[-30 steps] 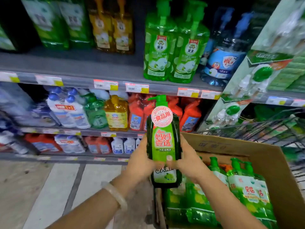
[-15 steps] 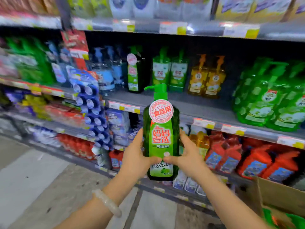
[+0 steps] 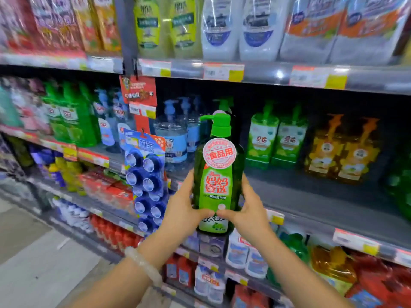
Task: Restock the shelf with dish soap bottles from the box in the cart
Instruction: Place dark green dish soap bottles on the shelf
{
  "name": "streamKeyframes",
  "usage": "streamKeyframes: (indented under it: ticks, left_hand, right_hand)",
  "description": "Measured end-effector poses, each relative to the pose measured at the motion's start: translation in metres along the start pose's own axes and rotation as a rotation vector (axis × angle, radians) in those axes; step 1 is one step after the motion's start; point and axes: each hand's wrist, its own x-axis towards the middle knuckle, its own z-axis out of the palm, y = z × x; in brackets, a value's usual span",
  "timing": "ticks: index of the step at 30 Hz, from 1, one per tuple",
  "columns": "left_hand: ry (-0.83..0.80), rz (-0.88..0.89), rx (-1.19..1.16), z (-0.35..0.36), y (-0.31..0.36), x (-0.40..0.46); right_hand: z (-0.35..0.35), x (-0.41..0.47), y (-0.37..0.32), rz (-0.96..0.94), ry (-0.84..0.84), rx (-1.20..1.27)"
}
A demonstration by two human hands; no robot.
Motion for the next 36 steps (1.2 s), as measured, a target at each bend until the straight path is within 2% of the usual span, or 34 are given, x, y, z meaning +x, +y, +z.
streamKeyframes:
  ticks: [7,14,22,29,36]
  left_hand:
    - [-0.015,0.04,0.008,-0.018,-0.032,0.127]
    - [-0.1,0.013,0.014,-0.021,-0.073,0.201]
    - [-0.182,0.008,0.01,-0.016,-0.112,0.22]
    - [-0.306,-0.042,0.085,-0.017,-0.13,0.223]
    - [-0.303,-0.036,0.141,-0.021,-0.132,0.221]
  right_hand:
    - [0.019,0.122,0.021,0.002,0.047,-0.014]
    - [0.031,0.184,0.051,0.062,0.103,-0.101]
    - [0.045,0.19,0.073,0.136,0.178,-0.182]
    - [0.052,0.188,0.079,0.234,0.1,-0.241]
    - [0.058,0.184,0.079,0.286,0.136,-0.26]
